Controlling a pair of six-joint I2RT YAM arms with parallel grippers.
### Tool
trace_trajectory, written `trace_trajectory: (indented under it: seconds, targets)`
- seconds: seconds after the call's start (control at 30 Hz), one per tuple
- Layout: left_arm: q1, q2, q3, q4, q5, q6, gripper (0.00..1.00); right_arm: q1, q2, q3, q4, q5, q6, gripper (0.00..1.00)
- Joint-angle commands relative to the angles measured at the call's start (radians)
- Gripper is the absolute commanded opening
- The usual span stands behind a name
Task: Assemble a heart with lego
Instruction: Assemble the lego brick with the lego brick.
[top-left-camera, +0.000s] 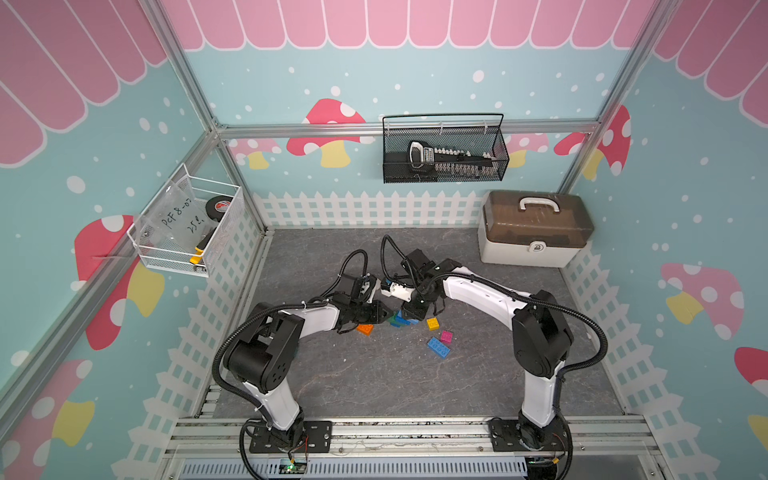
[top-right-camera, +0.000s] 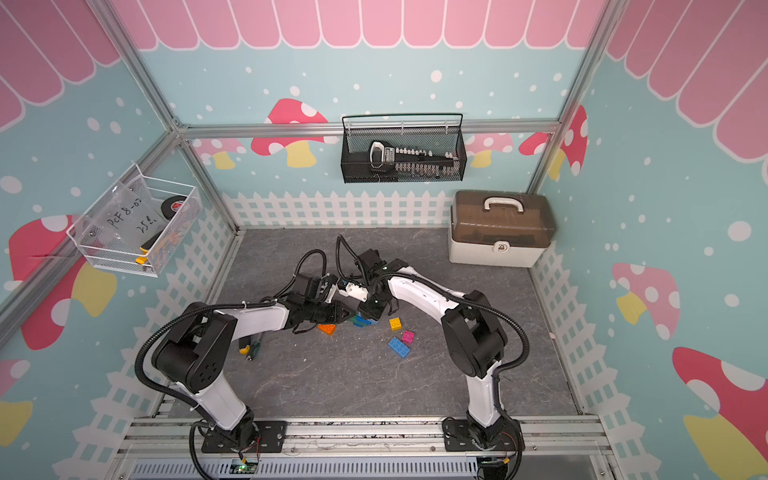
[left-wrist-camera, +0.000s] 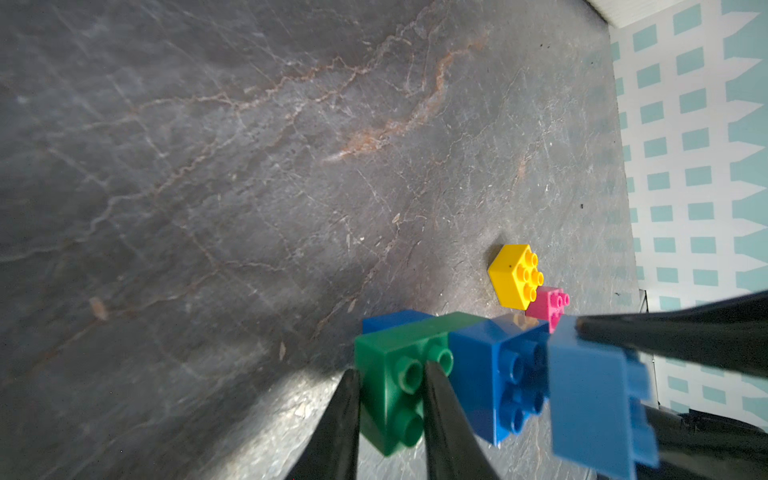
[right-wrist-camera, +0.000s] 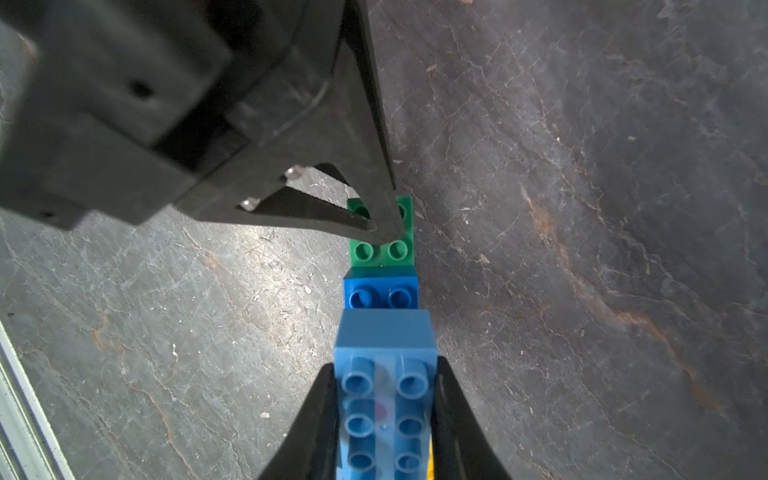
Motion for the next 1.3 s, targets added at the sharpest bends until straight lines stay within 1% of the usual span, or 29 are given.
trace_trajectory:
  seconds: [0.0,0.17,0.53,0.77,1.03,1.27]
  targets:
    - [-0.005,0.012,0.012,-0.047,-0.021,0.027,0.25,0.012,0.04,0.036,-0.034,0.001,-0.031,0.2]
    - [-0.005,0.013,0.015,-0.047,-0.021,0.028,0.25,0.019,0.069,0.057,-0.039,-0.005,-0.026,0.2]
    - [-0.003,0.018,0.016,-0.05,-0.021,0.028,0.22,0.039,0.133,0.097,-0.131,0.035,-0.026,0.22]
    - [-0.003,0.02,0.018,-0.049,-0.021,0.029,0.21,0.04,0.163,0.109,-0.152,0.059,-0.016,0.22]
    - [0.0,0.026,0.017,-0.048,-0.016,0.028,0.2,0.04,0.254,0.161,-0.205,0.064,-0.01,0.21]
    - [0.0,0.026,0.018,-0.048,-0.016,0.028,0.19,0.04,0.287,0.171,-0.222,0.068,0.0,0.21]
